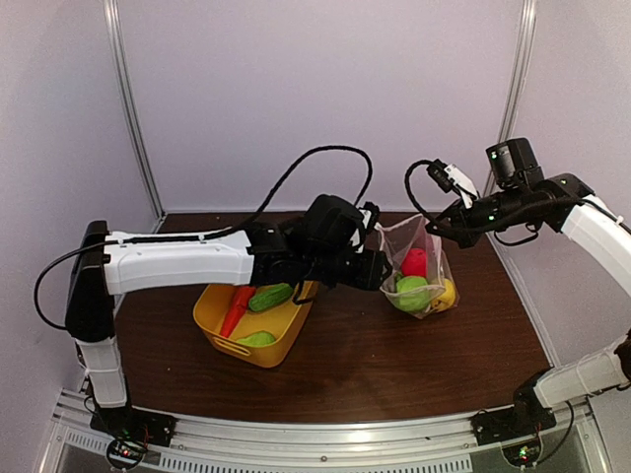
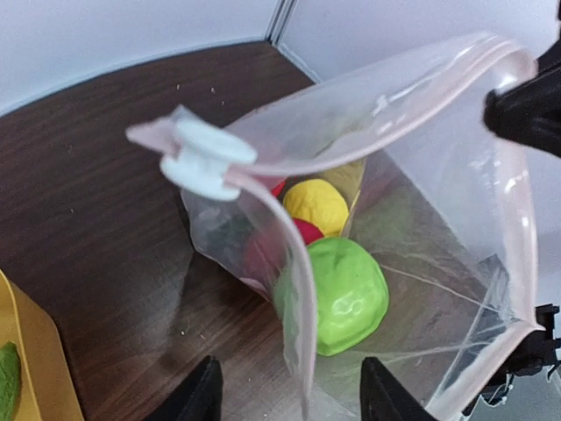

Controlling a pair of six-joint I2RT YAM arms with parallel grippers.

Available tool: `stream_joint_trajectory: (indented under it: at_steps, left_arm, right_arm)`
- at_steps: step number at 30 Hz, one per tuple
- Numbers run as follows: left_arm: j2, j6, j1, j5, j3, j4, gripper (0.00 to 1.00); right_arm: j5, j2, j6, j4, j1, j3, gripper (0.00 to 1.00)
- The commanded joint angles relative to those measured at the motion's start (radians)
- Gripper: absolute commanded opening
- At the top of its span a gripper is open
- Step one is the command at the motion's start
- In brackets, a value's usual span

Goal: Place the food in the zip-top bag and seal the zipper
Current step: Adjust the zipper food storage bag at the center of the board.

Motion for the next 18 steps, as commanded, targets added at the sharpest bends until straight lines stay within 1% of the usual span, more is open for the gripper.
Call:
stream_joint_trajectory:
  at_steps: [1,2,3,4,5,8,10,12,14,18]
  left_arm:
    - [0.067,-0.039,0.000,0.024,0.097,-0.043,0.45]
    - [0.080,-0.039,0.004,0.034,0.108,-0.036,0.35]
    - [0.093,-0.037,0.006,0.043,0.120,-0.027,0.22]
    - [0.098,-0.034,0.007,0.050,0.135,-0.022,0.06]
    - [0.105,-0.024,0.007,0.057,0.161,-0.021,0.00]
    - [0.113,0.021,0.004,0.102,0.291,-0.024,0.00]
    - [0.104,0.060,-0.019,0.068,0.381,-0.024,0.00]
    - [0.104,0.079,-0.024,0.012,0.388,-0.009,0.00]
    - [0.128,0.057,-0.016,0.050,0.400,-0.036,0.00]
    - [0.191,0.012,0.000,0.122,0.368,-0.055,0.00]
  right_arm:
    - [0.014,-0.020,0.003,0.027,-0.007,-0.009,0.00]
    - [0.015,-0.022,0.002,0.027,-0.006,-0.010,0.00]
    - [0.022,-0.025,0.001,0.028,-0.006,-0.013,0.00]
    - [0.032,-0.028,0.000,0.032,-0.006,-0.015,0.00]
    - [0.050,-0.028,0.002,0.035,-0.006,-0.012,0.00]
    - [0.148,-0.002,-0.006,0.011,-0.006,0.049,0.00]
    - [0.237,0.014,-0.012,0.001,-0.011,0.098,0.00]
    - [0.322,0.019,-0.014,0.019,-0.013,0.107,0.00]
    - [0.371,0.027,0.001,0.022,-0.017,0.104,0.00]
    - [0.345,0.015,0.010,0.011,-0.019,0.104,0.00]
